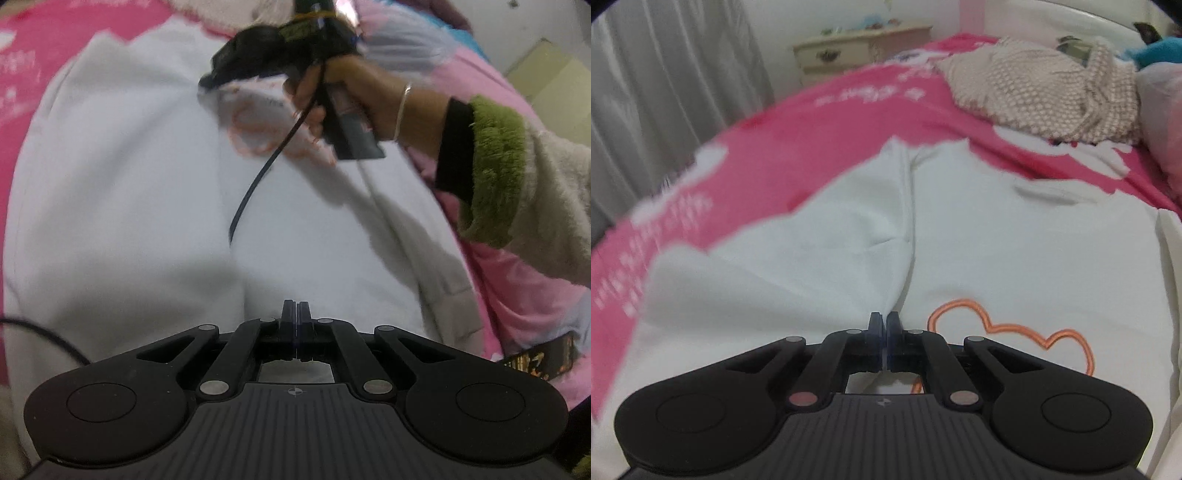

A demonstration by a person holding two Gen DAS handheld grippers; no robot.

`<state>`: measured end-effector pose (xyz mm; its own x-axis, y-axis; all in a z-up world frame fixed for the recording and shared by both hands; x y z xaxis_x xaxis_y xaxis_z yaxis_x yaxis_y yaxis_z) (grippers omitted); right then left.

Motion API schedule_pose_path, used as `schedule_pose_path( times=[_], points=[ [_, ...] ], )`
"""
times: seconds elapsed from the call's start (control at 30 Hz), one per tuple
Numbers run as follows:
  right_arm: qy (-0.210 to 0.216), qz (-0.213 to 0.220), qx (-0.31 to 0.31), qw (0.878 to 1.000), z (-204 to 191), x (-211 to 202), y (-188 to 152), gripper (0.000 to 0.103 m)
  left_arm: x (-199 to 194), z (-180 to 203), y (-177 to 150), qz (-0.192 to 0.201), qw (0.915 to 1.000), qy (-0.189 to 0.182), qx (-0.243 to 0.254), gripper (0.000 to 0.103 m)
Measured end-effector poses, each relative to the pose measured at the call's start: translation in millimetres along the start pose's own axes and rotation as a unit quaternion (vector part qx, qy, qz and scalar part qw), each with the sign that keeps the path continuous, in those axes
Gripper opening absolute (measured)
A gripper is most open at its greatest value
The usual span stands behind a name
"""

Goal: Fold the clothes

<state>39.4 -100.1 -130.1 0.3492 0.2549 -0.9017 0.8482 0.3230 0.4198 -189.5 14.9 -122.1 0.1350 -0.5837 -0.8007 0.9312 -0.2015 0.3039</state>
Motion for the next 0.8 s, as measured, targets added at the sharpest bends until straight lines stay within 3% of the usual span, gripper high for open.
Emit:
schedule_pose_path(
  times=[0.07, 0.17, 0.27, 0.37, 0.43, 0.5, 0.57, 0.63, 0.73, 0.8],
  points=[
    [-0.01, 0.003, -0.014, 1.0, -4, -6, 3, 0.007, -6, -3, 0, 0.0, 1.0, -0.006, -0.003, 0.0],
    [0.002, 0.042, -0.015, 0.999, -8, -31, 11, 0.011, -25, -7, 1, 0.016, 0.9998, -0.013, -0.002, 0.007],
    [0.077, 0.043, 0.001, 0.996, -20, -44, 27, 0.014, -38, -14, 1, 0.027, 0.9996, -0.008, -0.01, 0.015],
    [0.162, 0.017, 0.033, 0.986, -45, -41, 53, 0.041, -40, -21, -3, 0.025, 0.9994, 0.005, -0.023, 0.016],
    [0.182, -0.001, 0.016, 0.983, -72, -36, 74, 0.043, -38, -23, -6, 0.017, 0.9993, 0.011, -0.031, 0.016],
    [0.163, -0.03, -0.057, 0.984, -107, -28, 89, 0.051, -38, -24, -8, 0.014, 0.9992, 0.014, -0.034, 0.016],
    [0.121, -0.058, -0.142, 0.981, -136, -17, 97, 0.051, -38, -25, -9, 0.014, 0.9989, 0.023, -0.038, 0.017],
    [0.076, -0.085, -0.217, 0.97, -155, -5, 97, 0.05, -36, -28, -11, 0.008, 0.9983, 0.038, -0.042, 0.017],
    [0.05, -0.123, -0.271, 0.953, -166, 6, 87, 0.044, -26, -35, -15, -0.023, 0.9952, 0.08, -0.051, 0.017],
    [0.032, -0.148, -0.307, 0.94, -172, 14, 81, 0.042, -22, -39, -18, -0.026, 0.9949, 0.084, -0.05, 0.017]
  ],
)
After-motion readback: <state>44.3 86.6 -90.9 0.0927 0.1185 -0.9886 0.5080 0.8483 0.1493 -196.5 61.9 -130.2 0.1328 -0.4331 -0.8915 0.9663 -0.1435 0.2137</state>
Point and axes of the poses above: each gripper's, at about its wrist camera, not at the fingertips, and x roughly the way its jaws point, z to its right, y to its top, the point moved 4 cm from there along x, roughly the way its jaws point, and after that the axes turned 12 degrees about -z, right-handed, at the moved point
